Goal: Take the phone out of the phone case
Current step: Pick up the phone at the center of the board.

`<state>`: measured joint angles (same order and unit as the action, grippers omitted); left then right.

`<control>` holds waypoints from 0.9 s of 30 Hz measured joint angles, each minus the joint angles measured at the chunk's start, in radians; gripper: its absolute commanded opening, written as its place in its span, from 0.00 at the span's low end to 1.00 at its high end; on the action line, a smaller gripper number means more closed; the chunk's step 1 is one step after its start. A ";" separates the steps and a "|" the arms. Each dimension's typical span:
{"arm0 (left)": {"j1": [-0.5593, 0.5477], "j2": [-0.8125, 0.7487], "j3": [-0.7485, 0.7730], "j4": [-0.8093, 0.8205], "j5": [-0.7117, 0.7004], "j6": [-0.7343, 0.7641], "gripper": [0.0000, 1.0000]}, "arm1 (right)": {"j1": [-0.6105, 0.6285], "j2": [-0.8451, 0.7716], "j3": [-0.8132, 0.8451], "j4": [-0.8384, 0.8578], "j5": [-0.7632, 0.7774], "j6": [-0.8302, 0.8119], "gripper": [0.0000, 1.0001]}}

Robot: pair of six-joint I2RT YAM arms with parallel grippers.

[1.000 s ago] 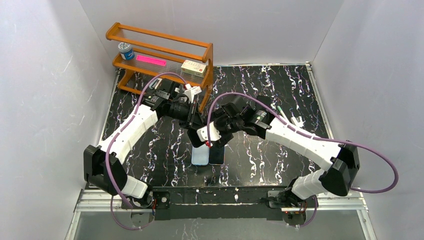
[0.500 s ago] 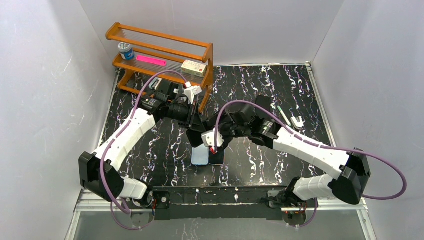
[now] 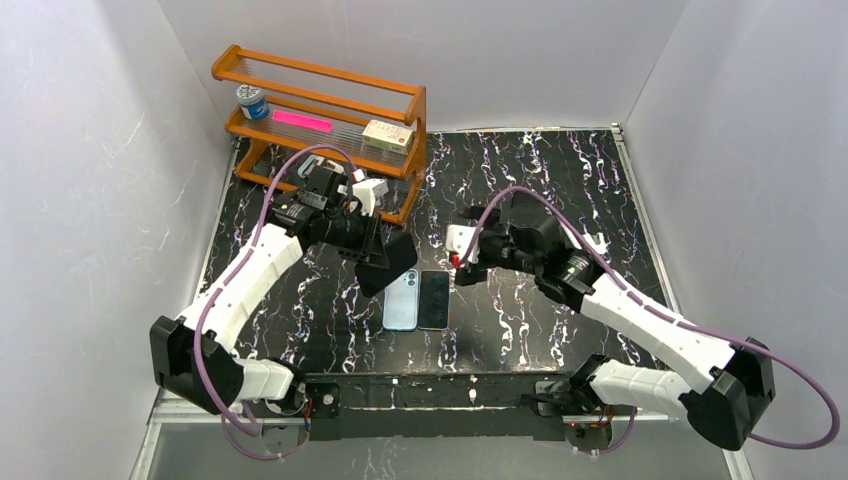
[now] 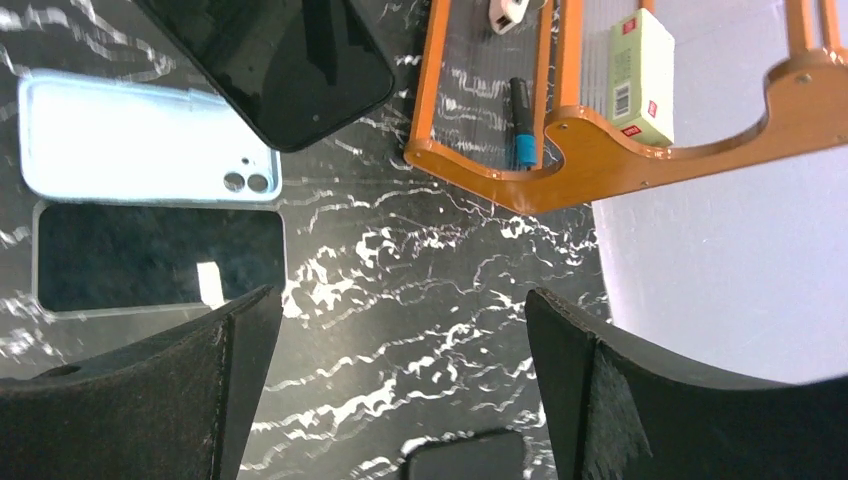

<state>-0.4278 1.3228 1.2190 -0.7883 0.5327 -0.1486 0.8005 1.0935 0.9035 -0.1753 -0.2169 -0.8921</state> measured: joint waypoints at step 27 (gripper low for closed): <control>0.000 -0.369 -0.440 0.787 -0.260 -0.654 0.00 | -0.052 0.082 -0.135 0.578 -0.092 1.740 0.94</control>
<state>-0.4274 0.9539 0.7788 -0.0013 0.2729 -0.8028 0.7483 1.1755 0.7685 0.4023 -0.3092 0.8478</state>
